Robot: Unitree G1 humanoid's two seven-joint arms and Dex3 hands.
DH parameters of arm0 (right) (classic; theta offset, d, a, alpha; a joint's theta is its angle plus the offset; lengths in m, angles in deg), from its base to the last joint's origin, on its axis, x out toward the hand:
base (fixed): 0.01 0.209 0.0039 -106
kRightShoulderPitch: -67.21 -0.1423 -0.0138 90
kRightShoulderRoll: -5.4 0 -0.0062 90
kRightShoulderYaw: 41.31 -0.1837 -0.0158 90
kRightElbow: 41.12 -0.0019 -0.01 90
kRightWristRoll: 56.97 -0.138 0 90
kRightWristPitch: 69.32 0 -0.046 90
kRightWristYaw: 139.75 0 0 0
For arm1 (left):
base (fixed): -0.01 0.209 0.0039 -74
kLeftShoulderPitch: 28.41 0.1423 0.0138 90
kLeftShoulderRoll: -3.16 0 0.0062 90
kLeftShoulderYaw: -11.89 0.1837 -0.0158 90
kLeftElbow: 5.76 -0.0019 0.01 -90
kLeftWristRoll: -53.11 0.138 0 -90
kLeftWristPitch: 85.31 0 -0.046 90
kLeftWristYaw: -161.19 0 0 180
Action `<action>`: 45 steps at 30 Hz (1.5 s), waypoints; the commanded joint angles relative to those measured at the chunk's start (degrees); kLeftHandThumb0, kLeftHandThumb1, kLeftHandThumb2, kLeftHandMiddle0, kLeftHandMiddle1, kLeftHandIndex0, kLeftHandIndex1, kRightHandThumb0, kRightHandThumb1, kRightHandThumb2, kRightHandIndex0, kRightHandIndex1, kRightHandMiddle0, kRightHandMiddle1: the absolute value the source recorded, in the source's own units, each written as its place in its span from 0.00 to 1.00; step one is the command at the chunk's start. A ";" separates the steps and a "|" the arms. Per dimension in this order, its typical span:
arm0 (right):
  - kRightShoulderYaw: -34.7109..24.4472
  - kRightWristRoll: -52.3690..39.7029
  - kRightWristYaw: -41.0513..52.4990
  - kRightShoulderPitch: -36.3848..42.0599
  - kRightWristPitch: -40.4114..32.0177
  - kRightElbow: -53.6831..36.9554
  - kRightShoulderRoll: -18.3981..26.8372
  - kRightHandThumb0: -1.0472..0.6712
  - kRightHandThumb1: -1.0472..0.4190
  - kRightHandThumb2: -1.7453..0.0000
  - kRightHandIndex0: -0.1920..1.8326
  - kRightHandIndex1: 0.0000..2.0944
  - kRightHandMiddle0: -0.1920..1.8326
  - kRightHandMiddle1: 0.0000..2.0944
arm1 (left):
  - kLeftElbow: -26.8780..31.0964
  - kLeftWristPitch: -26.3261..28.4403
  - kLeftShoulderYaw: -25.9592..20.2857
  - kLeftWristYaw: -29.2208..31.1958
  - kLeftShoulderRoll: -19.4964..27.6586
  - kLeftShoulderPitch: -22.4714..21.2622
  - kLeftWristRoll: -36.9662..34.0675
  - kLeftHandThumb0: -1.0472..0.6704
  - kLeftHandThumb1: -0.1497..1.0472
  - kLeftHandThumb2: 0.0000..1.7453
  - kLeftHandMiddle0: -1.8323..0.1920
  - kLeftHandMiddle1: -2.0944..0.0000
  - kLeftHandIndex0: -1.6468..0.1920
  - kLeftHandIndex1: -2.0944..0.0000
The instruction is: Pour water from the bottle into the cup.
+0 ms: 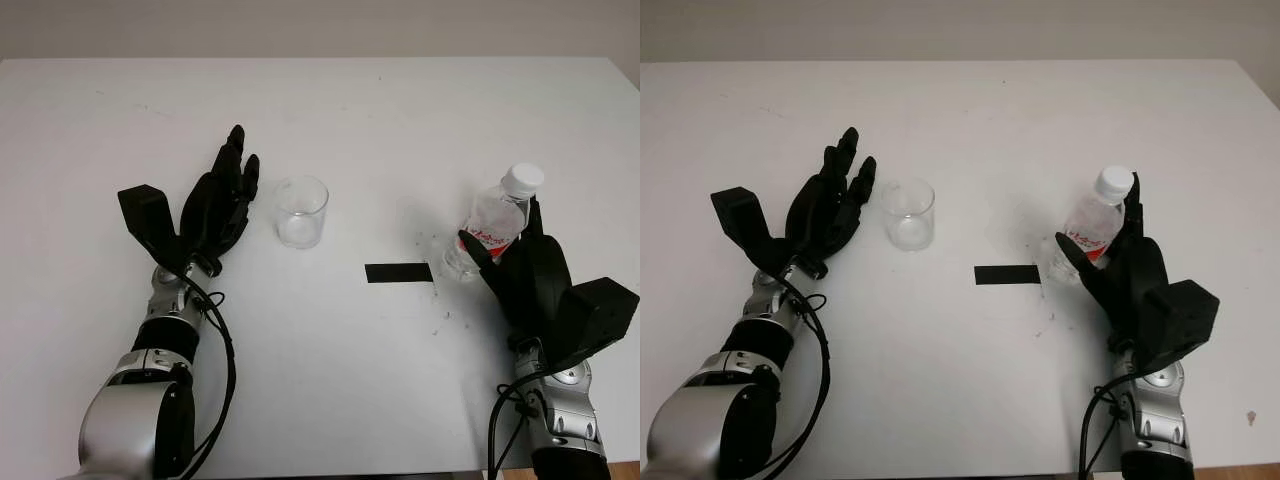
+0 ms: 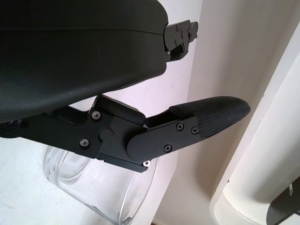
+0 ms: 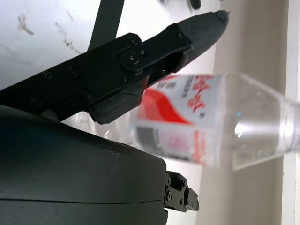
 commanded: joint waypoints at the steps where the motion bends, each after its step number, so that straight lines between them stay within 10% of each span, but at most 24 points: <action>1: 0.23 0.20 0.26 0.35 -1.02 -2.51 0.74 0.15 0.14 0.98 0.11 0.06 0.15 0.08 | 0.52 0.09 0.14 -0.54 -0.36 0.20 0.18 0.11 1.00 0.42 1.00 1.00 1.00 1.00; 4: 0.03 -0.65 0.11 0.35 -2.62 -4.44 0.29 0.22 0.17 0.97 0.21 0.15 0.14 0.38 | 0.62 0.01 0.40 -0.84 -0.53 0.25 0.28 0.11 1.00 0.43 1.00 1.00 1.00 1.00; 7: -0.37 -2.03 0.65 -0.05 -1.84 -4.24 -0.17 0.30 0.17 0.97 0.20 0.53 0.13 0.73 | 0.30 -0.29 0.39 -0.46 -0.63 0.17 0.10 0.11 1.00 0.43 1.00 1.00 1.00 1.00; 13: -0.44 -3.43 0.63 -1.25 -1.00 -2.76 -0.90 0.37 0.07 0.96 0.33 0.93 0.27 0.97 | 0.84 -0.45 0.61 -1.18 -1.13 0.41 0.24 0.11 1.00 0.44 1.00 1.00 1.00 1.00; 24: 1.88 6.43 -6.15 -2.82 -1.78 -2.18 -0.51 0.30 0.00 0.82 0.90 1.00 0.66 1.00 | 0.20 -1.09 0.24 -1.55 -1.00 0.37 0.19 0.11 1.00 0.44 1.00 1.00 1.00 1.00; 28: 1.98 6.67 -8.48 -5.92 -3.57 -0.92 -1.27 0.35 0.00 0.77 0.88 1.00 0.78 1.00 | 0.01 -1.11 0.24 -1.38 -0.86 0.25 0.21 0.10 1.00 0.43 1.00 1.00 1.00 1.00; 45: 8.61 20.98 -12.30 -30.53 -2.88 18.84 6.23 0.36 0.00 0.77 0.70 1.00 0.60 1.00 | 1.32 -1.67 0.02 -0.31 -0.22 0.91 -0.03 0.11 1.00 0.42 1.00 1.00 1.00 1.00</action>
